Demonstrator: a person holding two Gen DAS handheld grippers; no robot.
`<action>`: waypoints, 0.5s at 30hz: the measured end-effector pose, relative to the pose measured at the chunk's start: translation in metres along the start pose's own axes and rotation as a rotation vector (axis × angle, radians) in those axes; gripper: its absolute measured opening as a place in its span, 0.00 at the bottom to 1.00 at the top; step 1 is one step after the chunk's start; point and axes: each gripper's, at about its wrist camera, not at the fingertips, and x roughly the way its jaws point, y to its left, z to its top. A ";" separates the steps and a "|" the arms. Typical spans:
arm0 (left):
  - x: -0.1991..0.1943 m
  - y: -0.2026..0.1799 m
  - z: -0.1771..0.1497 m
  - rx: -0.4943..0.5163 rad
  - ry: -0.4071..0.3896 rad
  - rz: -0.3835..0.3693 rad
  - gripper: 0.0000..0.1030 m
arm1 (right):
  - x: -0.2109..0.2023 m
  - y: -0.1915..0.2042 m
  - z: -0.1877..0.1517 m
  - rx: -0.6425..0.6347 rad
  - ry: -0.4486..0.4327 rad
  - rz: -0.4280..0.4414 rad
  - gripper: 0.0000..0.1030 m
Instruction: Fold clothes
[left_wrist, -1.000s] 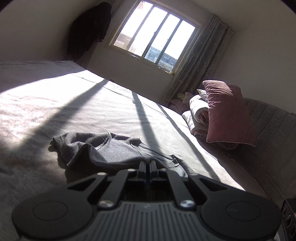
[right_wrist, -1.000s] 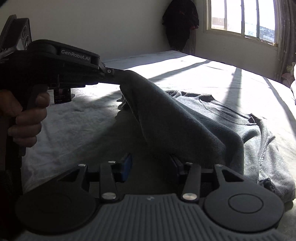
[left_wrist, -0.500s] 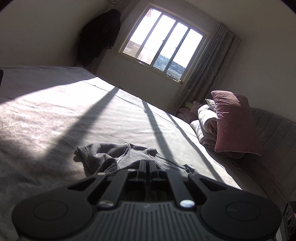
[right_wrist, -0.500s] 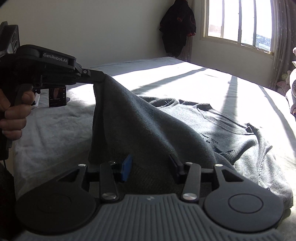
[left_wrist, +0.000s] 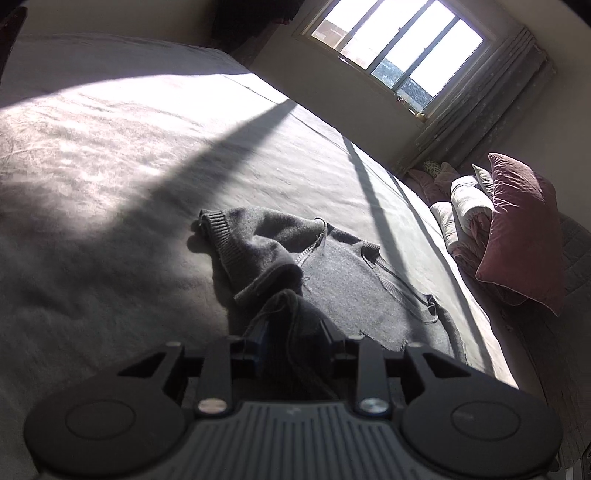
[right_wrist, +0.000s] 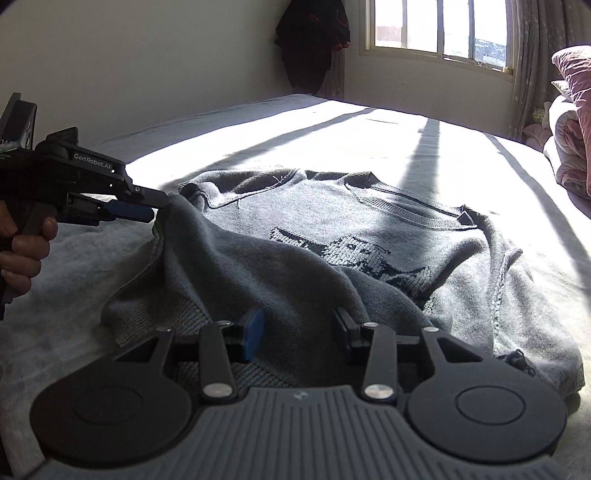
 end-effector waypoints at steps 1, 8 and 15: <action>-0.001 0.000 -0.001 0.005 0.018 -0.009 0.45 | -0.001 0.000 0.001 -0.002 -0.001 0.001 0.41; 0.004 -0.004 -0.027 0.083 0.186 -0.085 0.47 | -0.016 -0.001 0.002 0.021 -0.023 0.005 0.45; -0.003 -0.019 -0.060 0.296 0.154 -0.082 0.43 | -0.041 -0.009 -0.005 0.074 -0.035 -0.039 0.49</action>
